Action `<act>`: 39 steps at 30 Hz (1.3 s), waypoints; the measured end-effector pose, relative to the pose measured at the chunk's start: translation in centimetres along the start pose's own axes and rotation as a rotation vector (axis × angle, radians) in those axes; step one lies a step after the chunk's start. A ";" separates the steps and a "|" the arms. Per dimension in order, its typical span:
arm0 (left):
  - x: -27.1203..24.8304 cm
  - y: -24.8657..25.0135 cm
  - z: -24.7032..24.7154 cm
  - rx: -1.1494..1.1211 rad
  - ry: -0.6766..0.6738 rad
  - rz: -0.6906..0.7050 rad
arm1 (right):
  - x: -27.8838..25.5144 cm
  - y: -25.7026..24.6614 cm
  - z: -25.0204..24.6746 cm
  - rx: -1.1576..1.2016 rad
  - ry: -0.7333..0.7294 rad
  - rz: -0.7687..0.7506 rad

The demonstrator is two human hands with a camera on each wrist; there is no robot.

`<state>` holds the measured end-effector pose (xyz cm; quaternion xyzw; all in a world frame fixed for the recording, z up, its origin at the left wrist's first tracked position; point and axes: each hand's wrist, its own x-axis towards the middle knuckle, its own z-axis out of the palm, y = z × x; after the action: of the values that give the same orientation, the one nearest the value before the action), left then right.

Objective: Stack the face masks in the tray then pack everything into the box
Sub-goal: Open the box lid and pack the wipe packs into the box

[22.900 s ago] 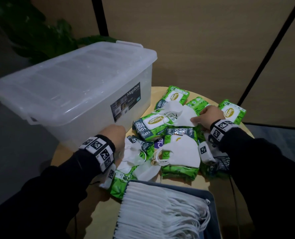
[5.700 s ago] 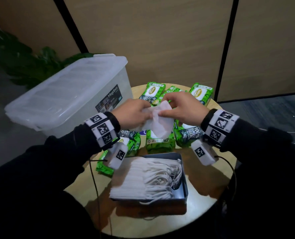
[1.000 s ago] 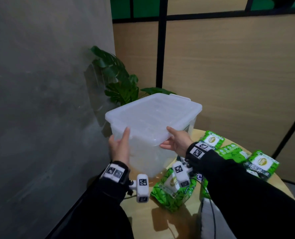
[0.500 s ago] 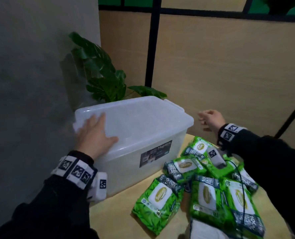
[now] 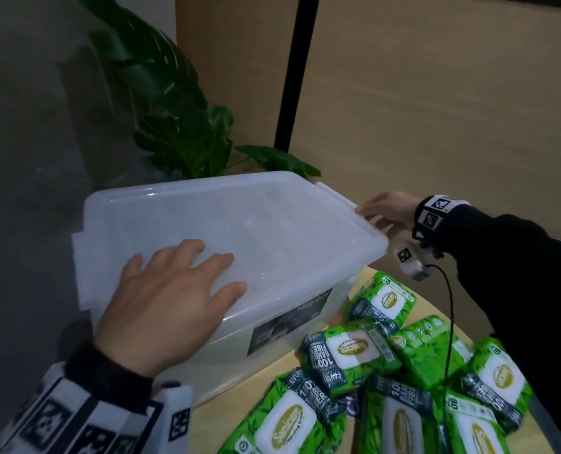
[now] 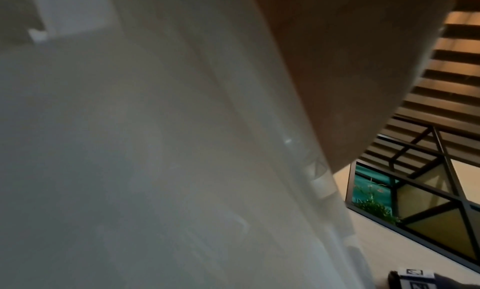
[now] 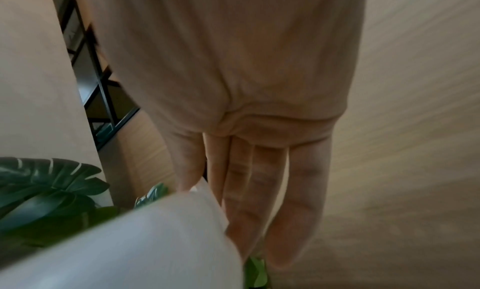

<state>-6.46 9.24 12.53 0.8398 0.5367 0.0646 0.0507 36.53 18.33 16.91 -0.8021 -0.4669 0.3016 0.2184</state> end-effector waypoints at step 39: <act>-6.4 4.5 -2.4 -0.249 -0.215 0.276 | -26.3 0.0 19.0 1.049 -0.307 0.058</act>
<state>-5.50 1.63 15.29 0.8946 0.3960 0.0466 0.2019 13.42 -3.58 10.55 -0.5450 -0.2581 0.6135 0.5099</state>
